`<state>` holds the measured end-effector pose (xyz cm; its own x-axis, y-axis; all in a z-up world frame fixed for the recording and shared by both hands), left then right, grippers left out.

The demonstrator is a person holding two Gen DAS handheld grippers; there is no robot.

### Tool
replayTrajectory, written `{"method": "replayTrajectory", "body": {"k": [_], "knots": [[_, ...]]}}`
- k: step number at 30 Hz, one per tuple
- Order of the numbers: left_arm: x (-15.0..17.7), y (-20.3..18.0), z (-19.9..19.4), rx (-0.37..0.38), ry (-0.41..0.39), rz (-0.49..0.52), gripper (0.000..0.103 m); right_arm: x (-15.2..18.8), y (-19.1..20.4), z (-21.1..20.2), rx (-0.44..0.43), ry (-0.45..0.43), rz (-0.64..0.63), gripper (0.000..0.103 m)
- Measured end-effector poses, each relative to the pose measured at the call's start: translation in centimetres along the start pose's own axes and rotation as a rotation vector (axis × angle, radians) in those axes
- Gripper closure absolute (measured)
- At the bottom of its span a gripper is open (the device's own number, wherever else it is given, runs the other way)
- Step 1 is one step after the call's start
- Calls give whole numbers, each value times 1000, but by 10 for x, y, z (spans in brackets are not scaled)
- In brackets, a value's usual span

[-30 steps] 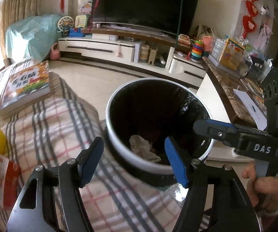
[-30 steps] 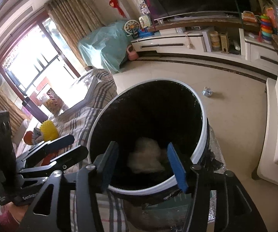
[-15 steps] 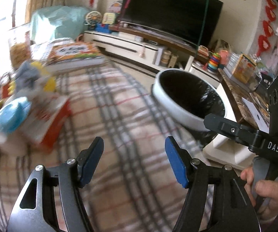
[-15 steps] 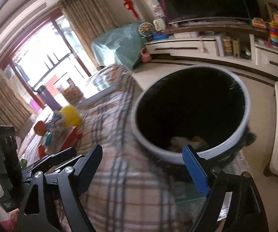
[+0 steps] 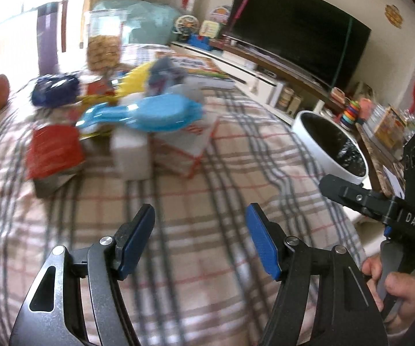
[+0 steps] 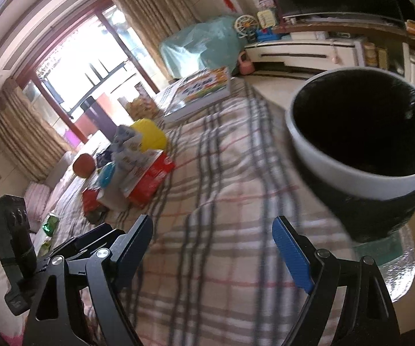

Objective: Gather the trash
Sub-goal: 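Grasp the red snack bag with the left tool while the right tool grasps a small blue item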

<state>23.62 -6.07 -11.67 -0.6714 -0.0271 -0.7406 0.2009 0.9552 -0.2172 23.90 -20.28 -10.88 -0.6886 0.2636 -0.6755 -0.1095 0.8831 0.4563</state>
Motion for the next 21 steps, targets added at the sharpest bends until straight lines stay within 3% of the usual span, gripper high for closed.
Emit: {"method": "replayTrajectory", "body": {"k": [14, 21], "knots": [[1, 78, -29, -116, -29, -99, 36, 23, 66, 31, -93, 46, -38, 17], [-11, 106, -32, -156, -44, -127, 36, 15, 95, 40, -144, 35, -57, 17]]}}
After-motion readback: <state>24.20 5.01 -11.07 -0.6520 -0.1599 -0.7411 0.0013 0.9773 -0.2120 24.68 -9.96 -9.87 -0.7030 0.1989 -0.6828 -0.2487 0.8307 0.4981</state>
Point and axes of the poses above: each gripper's, at about its wrist camera, not at the fingertips, and z roughly the way its jaws point, y to its left, x to its underside, the point moved 9 cm from there along z, roughly the way its jaws point, and after that the axes turned 5 degrees about -y, right-handed, at the moved point
